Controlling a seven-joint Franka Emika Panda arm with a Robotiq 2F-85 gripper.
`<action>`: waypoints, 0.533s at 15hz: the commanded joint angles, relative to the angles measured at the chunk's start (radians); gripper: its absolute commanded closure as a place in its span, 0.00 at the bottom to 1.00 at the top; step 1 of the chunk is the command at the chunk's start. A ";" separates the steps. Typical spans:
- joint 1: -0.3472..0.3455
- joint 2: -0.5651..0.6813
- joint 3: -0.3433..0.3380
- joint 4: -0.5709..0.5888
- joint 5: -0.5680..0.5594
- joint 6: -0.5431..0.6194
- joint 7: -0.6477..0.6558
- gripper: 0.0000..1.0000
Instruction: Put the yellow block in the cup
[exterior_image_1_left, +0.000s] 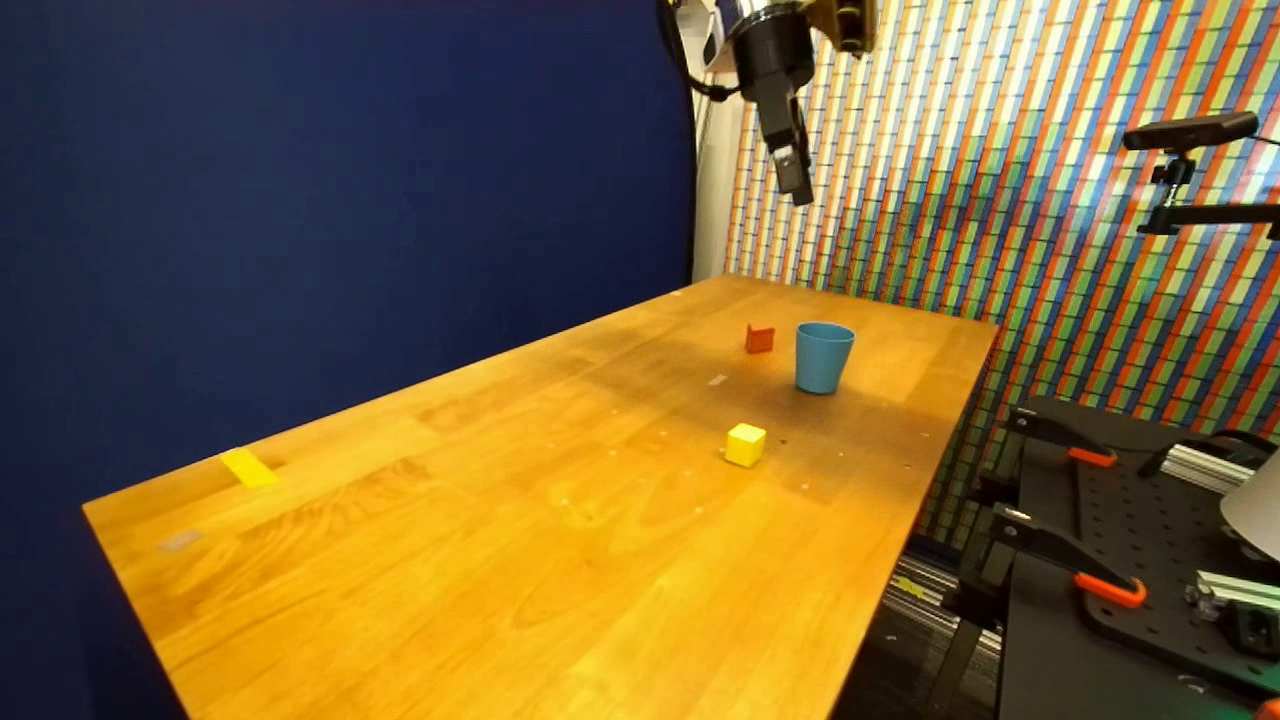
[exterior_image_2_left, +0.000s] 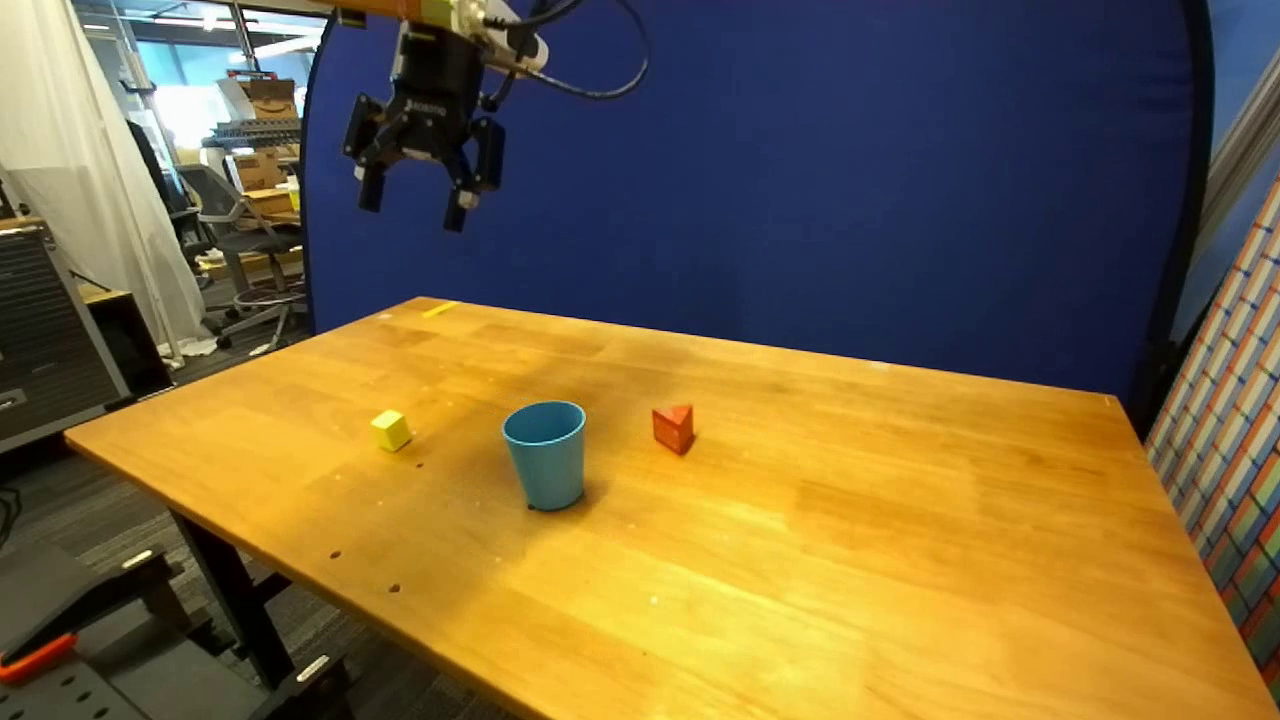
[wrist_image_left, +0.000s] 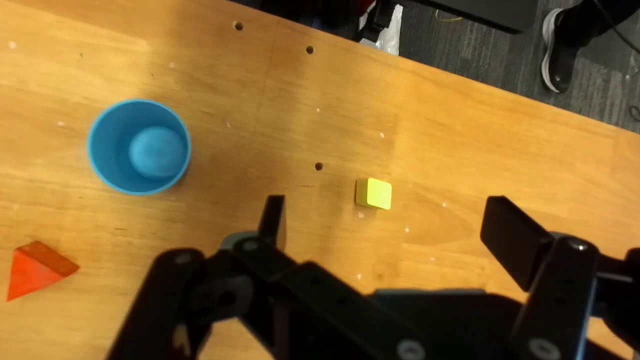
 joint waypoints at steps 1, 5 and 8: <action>0.005 0.194 0.053 0.133 -0.002 0.005 0.123 0.00; 0.008 0.343 0.087 0.207 0.004 0.006 0.166 0.00; 0.016 0.419 0.107 0.248 0.004 0.003 0.170 0.00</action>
